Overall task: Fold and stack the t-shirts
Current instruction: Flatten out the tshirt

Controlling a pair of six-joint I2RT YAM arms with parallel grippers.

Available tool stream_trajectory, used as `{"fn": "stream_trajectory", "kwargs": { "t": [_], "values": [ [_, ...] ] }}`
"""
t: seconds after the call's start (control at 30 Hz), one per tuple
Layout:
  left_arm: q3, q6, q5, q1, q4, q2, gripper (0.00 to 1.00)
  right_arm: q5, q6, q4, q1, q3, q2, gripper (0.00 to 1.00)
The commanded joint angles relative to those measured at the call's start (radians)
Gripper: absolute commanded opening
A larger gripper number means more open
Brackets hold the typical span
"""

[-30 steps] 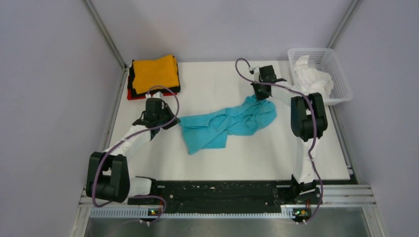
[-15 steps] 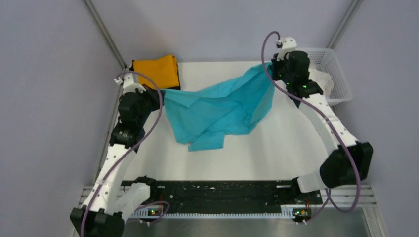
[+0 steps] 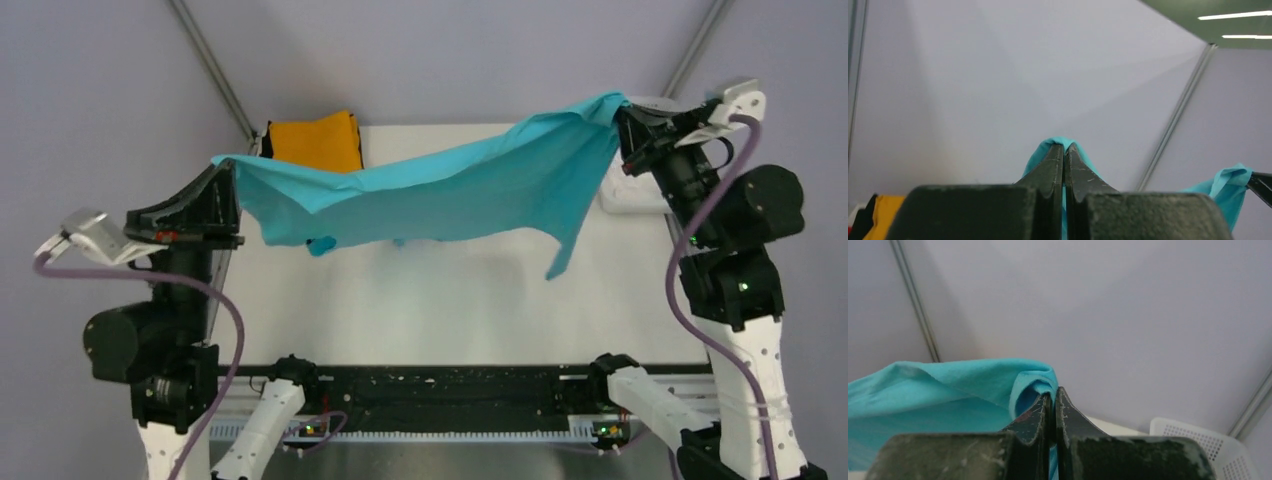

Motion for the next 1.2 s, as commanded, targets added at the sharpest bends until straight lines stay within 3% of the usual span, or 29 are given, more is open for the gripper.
{"fn": "stream_trajectory", "kwargs": {
  "t": [0.0, 0.17, 0.4, 0.57, 0.73, 0.83, 0.9, 0.97, 1.0, 1.07, 1.17],
  "values": [
    [0.155, 0.068, 0.103, 0.002, 0.019, -0.002, 0.00, -0.125, 0.039, -0.054, 0.007, 0.138, -0.068, 0.00],
    [0.299, 0.105, 0.112, 0.002, 0.026, 0.050, 0.00, -0.132, 0.054, -0.104, 0.008, 0.198, -0.127, 0.00],
    [0.416, 0.140, -0.046, 0.002, 0.008, 0.306, 0.00, 0.060, 0.128, -0.165, 0.007, 0.148, -0.127, 0.00],
    [0.422, 0.169, -0.162, 0.002, -0.011, 0.588, 0.00, 0.273, 0.215, -0.186, 0.007, -0.025, -0.108, 0.00],
    [0.328, 0.184, -0.174, 0.004, 0.026, 0.870, 0.01, 0.397, 0.280, -0.140, 0.007, -0.264, -0.019, 0.02],
    [0.295, 0.184, -0.178, 0.006, 0.003, 1.076, 0.13, 0.414, 0.321, -0.045, 0.007, -0.432, 0.094, 0.04],
    [0.282, 0.169, -0.203, 0.008, -0.020, 1.193, 0.26, 0.401, 0.341, 0.061, 0.004, -0.530, 0.181, 0.06],
    [0.269, 0.145, -0.221, 0.011, -0.017, 1.289, 0.63, 0.401, 0.349, 0.175, 0.004, -0.611, 0.266, 0.13],
    [0.267, 0.138, -0.226, 0.011, -0.018, 1.328, 0.94, 0.404, 0.348, 0.215, 0.002, -0.641, 0.310, 0.24],
    [0.280, 0.123, -0.213, 0.011, -0.029, 1.376, 0.99, 0.407, 0.359, 0.263, -0.011, -0.629, 0.393, 0.53],
    [0.290, 0.113, -0.179, 0.011, -0.026, 1.370, 0.99, 0.402, 0.373, 0.199, -0.017, -0.544, 0.462, 0.70]
  ]
}}
